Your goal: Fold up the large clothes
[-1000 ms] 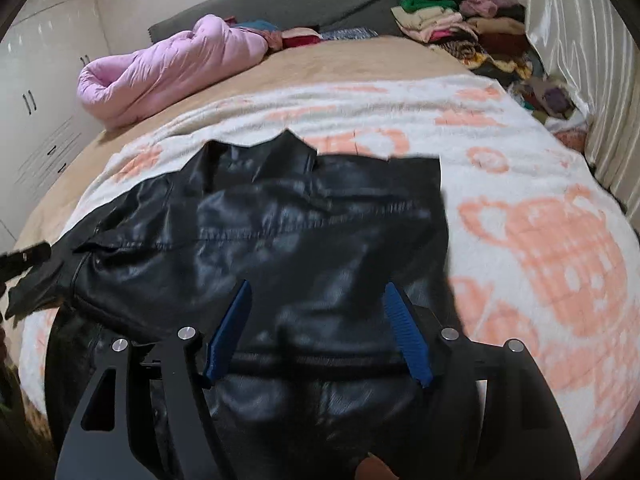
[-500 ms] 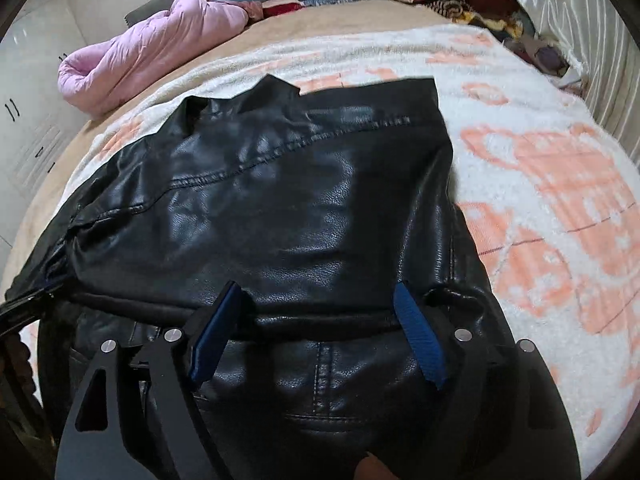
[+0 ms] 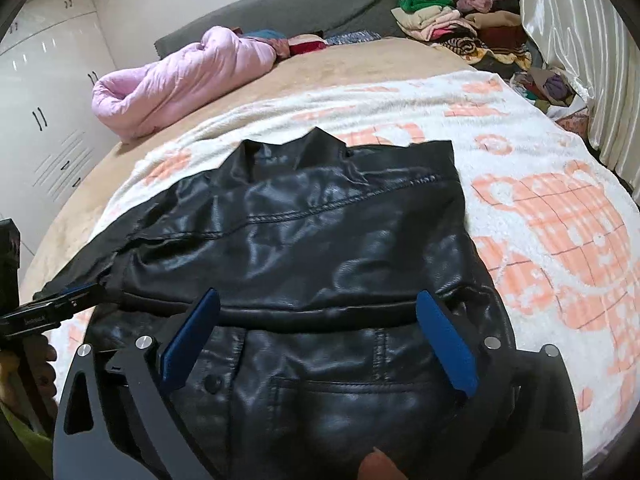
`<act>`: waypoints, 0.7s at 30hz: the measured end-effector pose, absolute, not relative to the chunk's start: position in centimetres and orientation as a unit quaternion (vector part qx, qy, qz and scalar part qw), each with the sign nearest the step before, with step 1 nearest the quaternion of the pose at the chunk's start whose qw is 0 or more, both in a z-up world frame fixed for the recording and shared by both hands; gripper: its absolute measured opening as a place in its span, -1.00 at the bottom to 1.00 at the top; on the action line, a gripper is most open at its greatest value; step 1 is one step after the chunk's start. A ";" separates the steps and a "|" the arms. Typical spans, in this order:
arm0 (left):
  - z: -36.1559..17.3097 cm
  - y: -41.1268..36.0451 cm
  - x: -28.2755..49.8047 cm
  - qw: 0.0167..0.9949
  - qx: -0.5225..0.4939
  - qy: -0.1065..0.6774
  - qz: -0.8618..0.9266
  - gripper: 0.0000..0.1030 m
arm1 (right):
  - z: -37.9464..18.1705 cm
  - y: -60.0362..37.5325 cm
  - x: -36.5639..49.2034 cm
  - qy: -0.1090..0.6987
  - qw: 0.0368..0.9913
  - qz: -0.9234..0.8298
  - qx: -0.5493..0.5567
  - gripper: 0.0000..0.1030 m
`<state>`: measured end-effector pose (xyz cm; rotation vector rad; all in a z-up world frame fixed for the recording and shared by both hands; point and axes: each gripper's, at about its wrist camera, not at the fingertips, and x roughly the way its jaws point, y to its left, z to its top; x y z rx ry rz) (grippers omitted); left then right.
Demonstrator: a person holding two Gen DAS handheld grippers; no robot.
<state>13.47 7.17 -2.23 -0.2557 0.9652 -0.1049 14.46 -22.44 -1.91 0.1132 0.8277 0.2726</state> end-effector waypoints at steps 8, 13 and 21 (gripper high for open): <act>-0.4 8.8 12.4 0.887 -0.138 0.439 -0.032 0.82 | -0.1 -19.5 13.2 0.387 0.909 0.151 0.043 0.92; 0.5 10.6 11.4 0.895 -0.142 0.423 -0.002 0.82 | 1.2 -17.0 12.6 0.369 0.913 0.170 0.032 0.92; 1.2 14.5 9.7 0.899 -0.161 0.405 0.045 0.82 | 2.8 -12.6 12.4 0.354 0.913 0.200 0.019 0.92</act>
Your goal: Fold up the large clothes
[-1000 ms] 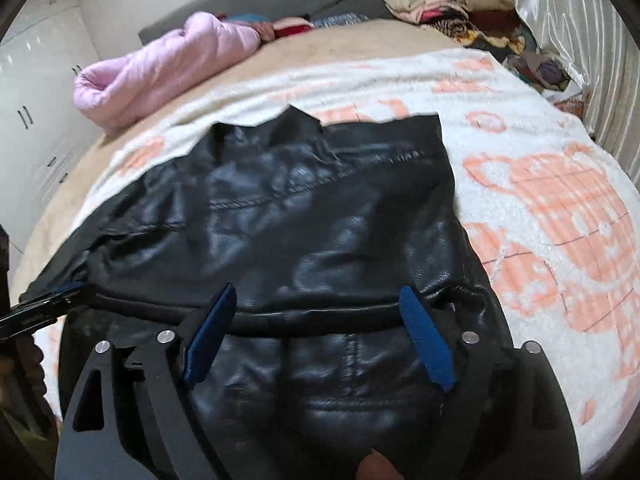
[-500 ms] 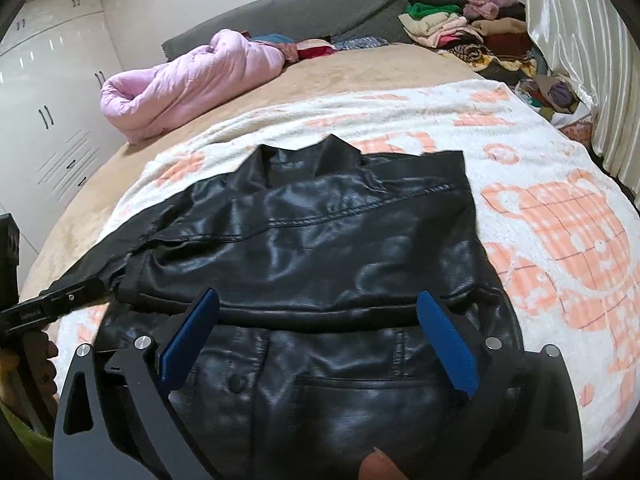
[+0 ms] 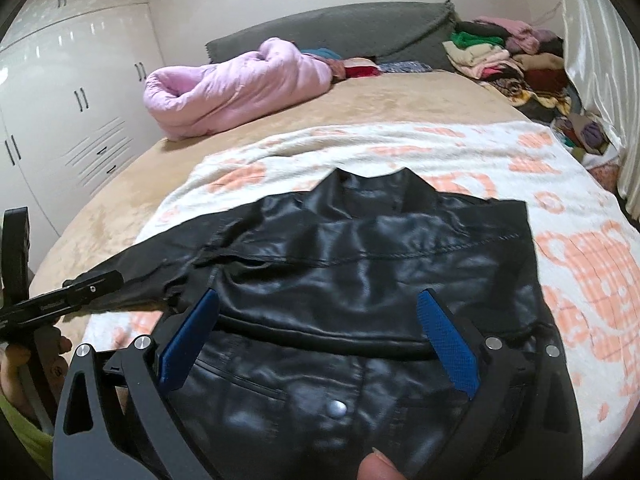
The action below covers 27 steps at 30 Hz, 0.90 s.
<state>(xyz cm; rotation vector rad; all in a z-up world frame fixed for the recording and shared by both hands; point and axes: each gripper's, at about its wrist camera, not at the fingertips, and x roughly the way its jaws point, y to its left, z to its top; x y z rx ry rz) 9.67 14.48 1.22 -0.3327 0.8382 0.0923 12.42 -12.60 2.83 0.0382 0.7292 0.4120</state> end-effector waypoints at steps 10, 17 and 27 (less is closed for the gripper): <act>1.7 19.7 7.1 0.898 -0.191 0.384 0.094 0.82 | 4.7 -6.5 12.1 0.336 0.909 0.248 0.003 0.92; 1.2 23.2 5.5 0.890 -0.216 0.378 0.133 0.82 | 5.5 -1.9 12.1 0.326 0.900 0.289 -0.018 0.92; -0.5 28.4 3.0 0.862 -0.285 0.377 0.183 0.82 | 4.9 4.2 11.6 0.332 0.880 0.336 -0.042 0.92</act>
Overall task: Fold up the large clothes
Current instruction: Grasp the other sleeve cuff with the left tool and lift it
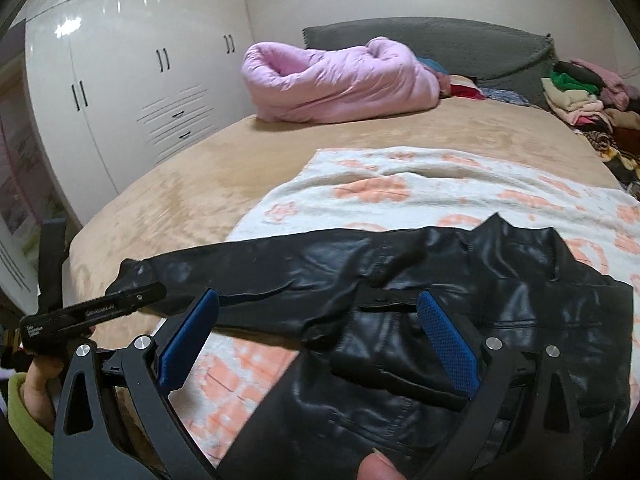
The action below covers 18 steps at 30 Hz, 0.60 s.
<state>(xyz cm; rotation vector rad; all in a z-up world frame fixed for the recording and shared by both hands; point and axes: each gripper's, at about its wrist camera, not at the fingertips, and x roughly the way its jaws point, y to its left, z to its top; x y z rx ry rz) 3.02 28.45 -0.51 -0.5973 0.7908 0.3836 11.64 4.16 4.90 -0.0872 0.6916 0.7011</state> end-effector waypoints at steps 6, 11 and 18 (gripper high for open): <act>-2.4 31.6 1.8 0.841 -0.324 0.378 0.212 0.82 | 3.6 5.4 10.8 0.342 0.873 0.344 -0.059 0.92; -4.0 34.0 0.6 0.815 -0.365 0.375 0.246 0.82 | 2.1 5.1 10.6 0.361 0.867 0.338 -0.062 0.92; -5.9 37.3 -0.5 0.795 -0.412 0.352 0.272 0.82 | 1.1 3.7 10.8 0.370 0.869 0.322 -0.066 0.92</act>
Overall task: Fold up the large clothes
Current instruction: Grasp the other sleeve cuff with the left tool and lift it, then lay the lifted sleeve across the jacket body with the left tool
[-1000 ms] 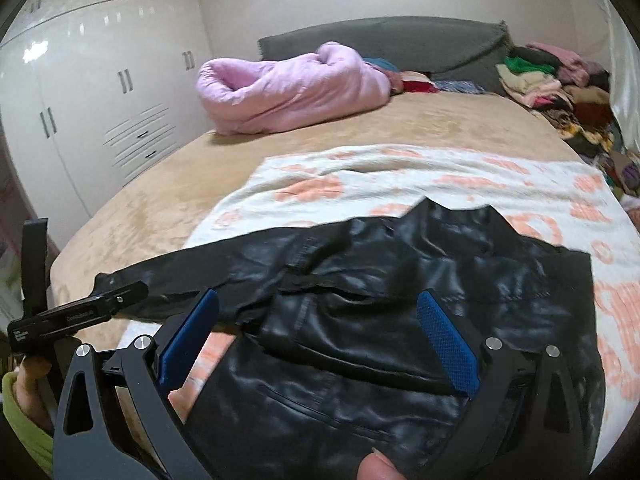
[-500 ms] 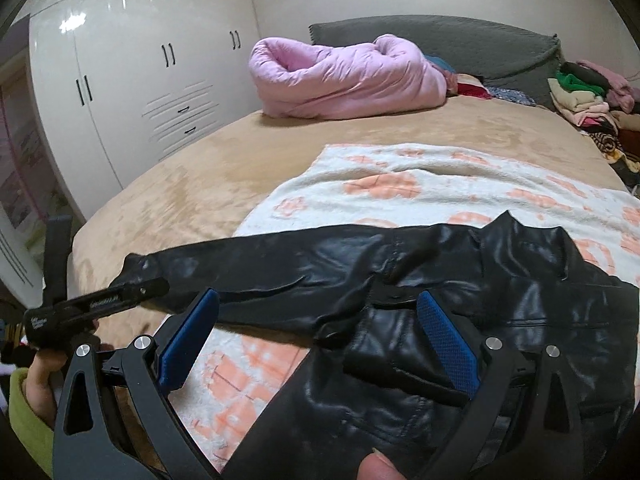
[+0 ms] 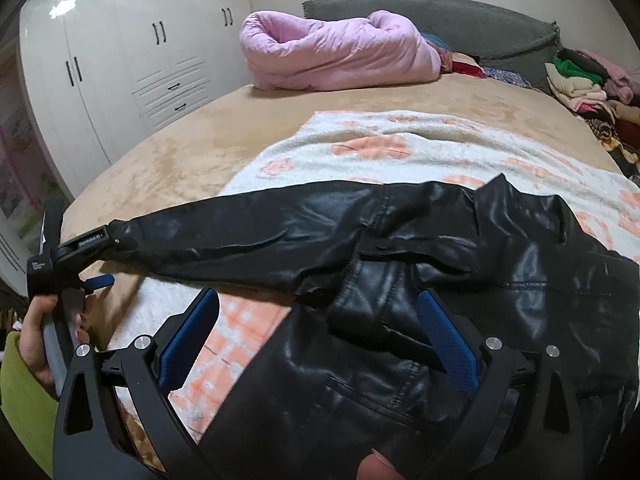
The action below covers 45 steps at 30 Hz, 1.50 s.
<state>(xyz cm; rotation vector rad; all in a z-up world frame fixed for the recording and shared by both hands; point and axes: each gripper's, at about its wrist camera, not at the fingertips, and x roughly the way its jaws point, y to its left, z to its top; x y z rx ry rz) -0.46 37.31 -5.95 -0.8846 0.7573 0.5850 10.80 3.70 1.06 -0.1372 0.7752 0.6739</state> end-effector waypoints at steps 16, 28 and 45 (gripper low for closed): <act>0.2 38.1 -1.3 0.838 -0.420 0.229 0.263 -0.95 | 1.4 -2.7 12.2 0.376 0.887 0.267 -0.024 0.92; 10.9 31.5 1.8 0.908 -0.334 0.170 0.186 -0.96 | 3.0 -9.2 12.6 0.362 0.903 0.230 0.036 0.92; 16.2 19.6 6.4 0.954 -0.231 0.176 0.080 -0.98 | 4.8 -18.1 11.8 0.328 0.920 0.180 0.121 0.92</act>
